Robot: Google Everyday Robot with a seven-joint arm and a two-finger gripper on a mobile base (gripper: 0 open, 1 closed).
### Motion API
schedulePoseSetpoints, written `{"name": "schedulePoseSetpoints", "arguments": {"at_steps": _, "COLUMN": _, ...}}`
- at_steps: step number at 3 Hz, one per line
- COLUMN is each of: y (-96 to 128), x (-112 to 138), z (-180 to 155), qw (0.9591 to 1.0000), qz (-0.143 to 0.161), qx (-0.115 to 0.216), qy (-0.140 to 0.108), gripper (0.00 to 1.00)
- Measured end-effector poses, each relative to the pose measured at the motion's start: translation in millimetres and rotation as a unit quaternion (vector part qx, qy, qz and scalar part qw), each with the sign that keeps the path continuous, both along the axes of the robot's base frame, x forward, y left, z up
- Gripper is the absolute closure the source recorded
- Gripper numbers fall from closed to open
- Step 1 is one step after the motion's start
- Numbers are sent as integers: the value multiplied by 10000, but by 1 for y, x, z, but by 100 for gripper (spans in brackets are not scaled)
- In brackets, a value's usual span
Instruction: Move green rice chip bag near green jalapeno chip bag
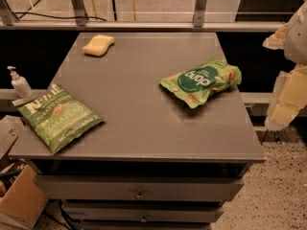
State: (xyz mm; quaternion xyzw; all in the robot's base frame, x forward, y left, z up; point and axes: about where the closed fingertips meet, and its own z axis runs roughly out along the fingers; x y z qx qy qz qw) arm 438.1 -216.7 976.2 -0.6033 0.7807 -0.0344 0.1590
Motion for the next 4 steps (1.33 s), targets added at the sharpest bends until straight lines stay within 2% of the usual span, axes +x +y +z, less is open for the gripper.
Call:
{"name": "schedulePoseSetpoints", "arguments": {"at_steps": 1, "y": 0, "x": 0, "z": 0, "qw": 10000, "qz": 0, "qx": 0, "qy": 0, "gripper": 0}}
{"name": "schedulePoseSetpoints", "arguments": {"at_steps": 2, "y": -8, "x": 14, "z": 5, "qw": 9997, "qz": 142, "qx": 1, "qy": -204, "gripper": 0}}
{"name": "schedulePoseSetpoints", "arguments": {"at_steps": 3, "y": -13, "x": 55, "z": -11, "qw": 9977, "qz": 491, "qx": 96, "qy": -458, "gripper": 0}}
{"name": "schedulePoseSetpoints", "arguments": {"at_steps": 4, "y": -16, "x": 113, "z": -51, "qw": 9935, "qz": 891, "qx": 288, "qy": -650, "gripper": 0}}
